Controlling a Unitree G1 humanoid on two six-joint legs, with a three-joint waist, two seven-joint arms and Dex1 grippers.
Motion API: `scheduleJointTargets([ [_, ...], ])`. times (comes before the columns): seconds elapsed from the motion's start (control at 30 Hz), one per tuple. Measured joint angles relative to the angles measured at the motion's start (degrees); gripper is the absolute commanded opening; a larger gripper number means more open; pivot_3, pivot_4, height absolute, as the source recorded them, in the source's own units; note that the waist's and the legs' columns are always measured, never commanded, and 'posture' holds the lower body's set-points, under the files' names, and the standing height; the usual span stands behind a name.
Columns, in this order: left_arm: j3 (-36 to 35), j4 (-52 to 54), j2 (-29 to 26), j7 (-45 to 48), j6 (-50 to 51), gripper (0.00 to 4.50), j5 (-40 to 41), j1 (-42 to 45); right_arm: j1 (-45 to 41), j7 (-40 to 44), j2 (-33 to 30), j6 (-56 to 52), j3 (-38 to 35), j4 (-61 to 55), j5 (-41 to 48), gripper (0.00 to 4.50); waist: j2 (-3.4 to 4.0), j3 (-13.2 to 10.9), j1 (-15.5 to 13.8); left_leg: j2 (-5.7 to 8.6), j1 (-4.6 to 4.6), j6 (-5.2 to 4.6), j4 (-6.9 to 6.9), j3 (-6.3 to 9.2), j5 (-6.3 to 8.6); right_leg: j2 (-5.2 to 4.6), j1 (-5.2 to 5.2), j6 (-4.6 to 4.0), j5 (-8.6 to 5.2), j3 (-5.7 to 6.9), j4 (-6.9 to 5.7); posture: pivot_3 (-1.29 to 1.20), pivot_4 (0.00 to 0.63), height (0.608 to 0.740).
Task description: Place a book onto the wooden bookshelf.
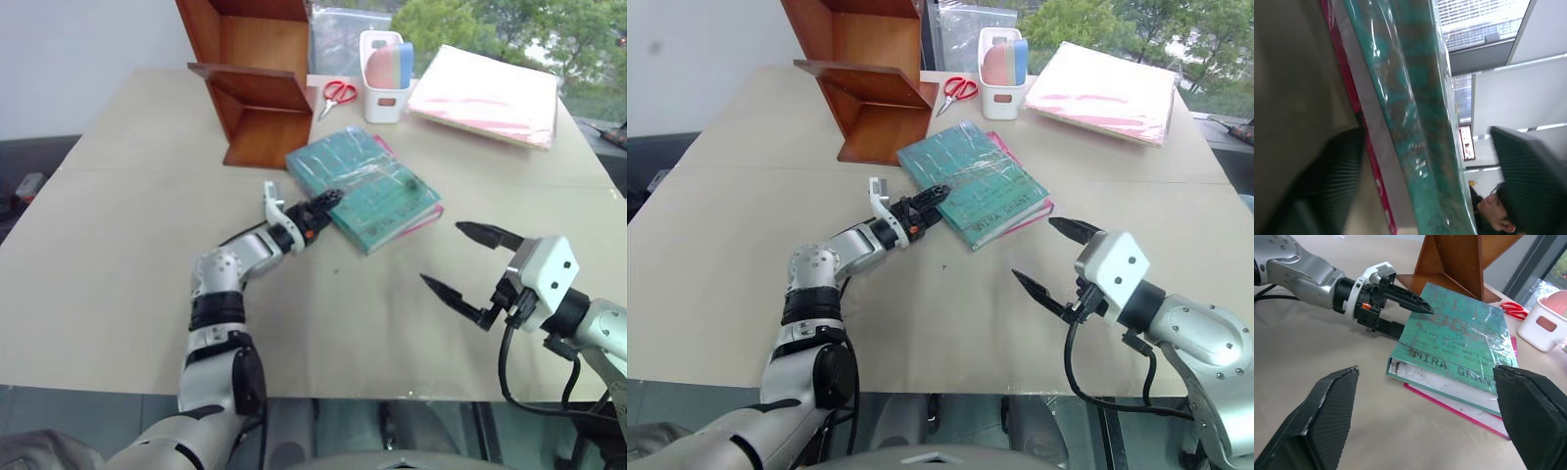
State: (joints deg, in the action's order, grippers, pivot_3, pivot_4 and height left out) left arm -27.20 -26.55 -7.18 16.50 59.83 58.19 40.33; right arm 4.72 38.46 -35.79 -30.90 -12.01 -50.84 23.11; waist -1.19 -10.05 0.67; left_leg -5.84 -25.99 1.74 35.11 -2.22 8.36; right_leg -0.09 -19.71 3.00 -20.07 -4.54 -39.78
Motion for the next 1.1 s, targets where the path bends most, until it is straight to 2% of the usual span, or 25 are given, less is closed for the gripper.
scheduleJointTargets([
  [0.17,-4.0,-0.1,1.7,-3.2,1.4,0.15,3.5,0.3,-0.2,-0.6,0.0,0.5,0.4,0.1,-0.1,4.50,0.00,0.0,0.0,0.00,0.00,0.01,0.00,0.02,0.00,0.00,0.00,0.00,0.00,0.01,0.00,0.00,0.150,0.740],
  [0.37,-7.0,1.4,1.6,-8.2,5.1,0.06,8.4,-0.1,-0.8,-0.7,-0.1,1.5,1.0,0.7,-0.2,4.50,0.00,0.0,0.1,0.00,-0.01,0.02,0.00,0.03,-0.01,0.00,0.00,0.00,0.00,0.01,0.00,0.00,0.150,0.740],
  [0.4,-7.3,4.0,0.6,-9.0,8.0,0.06,11.2,-1.3,-1.0,-0.8,-0.2,1.8,1.0,1.2,-0.2,4.50,-0.01,0.0,0.1,-0.01,-0.01,0.03,-0.01,0.03,-0.02,0.00,0.00,0.00,0.00,0.01,0.00,0.00,0.150,0.740],
  [0.53,-4.0,16.5,-2.1,-7.5,13.4,0.06,16.1,-2.3,-1.3,-0.8,-0.2,2.3,1.3,1.6,0.2,4.50,-0.05,0.0,-0.2,0.01,-0.08,0.07,0.00,0.13,-0.04,-0.01,0.00,0.00,0.00,0.11,0.01,0.00,0.150,0.740],
  [0.63,3.0,25.1,-4.4,-2.6,12.0,0.06,14.9,2.0,-1.4,-0.8,0.0,2.4,1.7,1.8,1.1,4.50,-0.06,0.0,-1.2,0.10,-0.08,0.09,0.05,0.22,-0.05,-0.05,0.05,0.00,0.00,0.16,0.01,0.00,0.150,0.740],
  [0.73,18.3,31.2,-12.8,9.0,-0.7,0.06,-1.2,8.3,-0.8,-0.8,0.0,2.2,1.4,1.7,3.1,4.50,-0.03,0.0,-1.3,0.13,-0.04,0.15,0.01,0.24,-0.09,-0.04,0.05,-0.01,0.01,0.18,0.03,0.00,0.150,0.740],
  [0.77,26.8,32.5,-17.8,16.2,-13.1,0.06,-12.7,11.3,0.0,-0.8,0.0,2.2,1.0,1.7,3.8,4.50,-0.02,0.0,-1.3,0.14,-0.02,0.15,-0.05,0.19,-0.09,-0.04,0.05,-0.02,0.01,0.15,0.04,0.00,0.150,0.740],
  [0.8,29.5,32.8,-19.5,18.4,-17.7,0.06,-17.4,12.7,0.2,-0.8,-0.1,2.2,0.8,1.7,4.0,4.50,0.01,0.0,-1.3,0.13,-0.01,0.15,-0.11,0.18,-0.09,-0.03,0.06,-0.03,0.01,0.14,0.12,0.00,0.150,0.740],
  [0.83,36.6,31.0,-23.1,22.3,-31.4,0.06,-29.8,15.7,0.3,-0.9,-0.2,2.2,0.7,1.8,4.0,4.50,0.07,0.0,-1.3,0.13,0.02,0.14,-0.15,0.09,-0.08,-0.04,0.04,-0.04,0.00,0.07,0.15,0.00,0.150,0.740],
  [0.87,39.2,29.6,-24.3,23.7,-36.9,0.06,-34.7,17.4,0.2,-1.0,-0.2,2.2,0.8,1.7,4.0,4.50,0.08,0.0,-1.3,0.13,0.01,0.14,-0.20,0.09,-0.08,-0.03,0.03,-0.04,0.00,0.07,0.22,0.00,0.150,0.740],
  [0.9,43.8,24.2,-25.9,25.7,-48.9,0.06,-44.4,21.3,0.0,-1.4,-0.2,2.3,0.9,1.8,4.0,4.50,0.07,0.0,-1.4,0.13,0.00,0.11,-0.22,0.07,-0.07,-0.03,0.02,-0.04,0.00,0.05,0.23,0.00,0.150,0.740],
  [1.0,47.7,12.6,-27.7,28.5,-62.9,0.06,-55.5,29.4,-0.6,-1.8,-0.1,2.5,1.5,1.8,3.9,4.50,0.03,-0.1,-1.3,0.11,-0.20,0.00,-0.24,0.05,-0.01,-0.02,-0.13,-0.03,0.00,0.03,0.36,0.00,0.150,0.740],
  [1.1,49.1,0.8,-29.7,31.5,-71.8,0.06,-62.7,38.2,-0.8,-2.5,0.2,3.0,2.5,2.0,3.3,4.50,0.04,-0.1,-1.3,0.11,-0.58,0.03,-0.21,0.05,-0.03,-0.02,-0.45,-0.02,-0.01,0.04,0.44,0.00,0.150,0.740],
])
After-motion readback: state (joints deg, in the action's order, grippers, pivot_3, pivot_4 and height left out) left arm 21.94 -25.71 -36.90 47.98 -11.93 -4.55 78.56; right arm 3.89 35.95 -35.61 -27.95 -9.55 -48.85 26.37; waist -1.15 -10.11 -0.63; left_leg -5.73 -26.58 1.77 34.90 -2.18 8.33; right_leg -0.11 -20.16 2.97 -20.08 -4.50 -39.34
